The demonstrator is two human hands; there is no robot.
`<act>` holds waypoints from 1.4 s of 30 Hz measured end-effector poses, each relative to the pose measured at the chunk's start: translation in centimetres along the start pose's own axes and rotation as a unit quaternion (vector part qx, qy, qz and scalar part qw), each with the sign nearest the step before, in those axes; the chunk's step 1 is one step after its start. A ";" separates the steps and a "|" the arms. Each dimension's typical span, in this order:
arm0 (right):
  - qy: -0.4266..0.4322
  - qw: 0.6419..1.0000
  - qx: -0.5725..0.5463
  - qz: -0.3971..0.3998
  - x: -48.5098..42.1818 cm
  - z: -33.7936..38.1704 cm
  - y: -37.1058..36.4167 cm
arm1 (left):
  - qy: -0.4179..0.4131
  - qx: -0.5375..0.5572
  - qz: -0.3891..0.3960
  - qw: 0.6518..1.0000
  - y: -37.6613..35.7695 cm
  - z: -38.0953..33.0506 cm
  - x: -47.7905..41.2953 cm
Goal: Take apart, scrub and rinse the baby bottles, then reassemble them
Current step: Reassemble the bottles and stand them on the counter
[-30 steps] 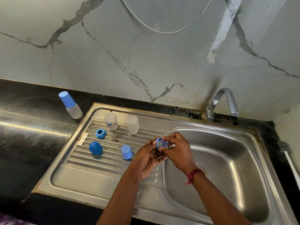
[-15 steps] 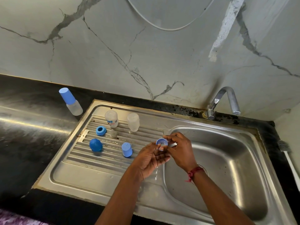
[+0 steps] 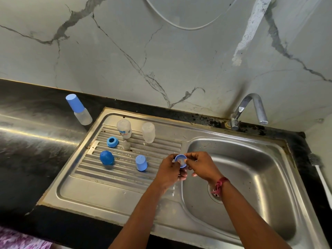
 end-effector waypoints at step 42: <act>-0.013 0.994 0.008 -0.111 0.4 -1.0 -1.3 | -0.107 -0.227 -0.160 0.955 0.5 -0.9 1.0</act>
Point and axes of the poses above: each hand's wrist, its own x-axis away from the middle knuckle, its own y-axis out of the back of the hand, z = x × y, the point moved 10 cm from there along -x, towards the middle knuckle, and after that the axes turned 9 degrees about y, right-handed, at the moved point
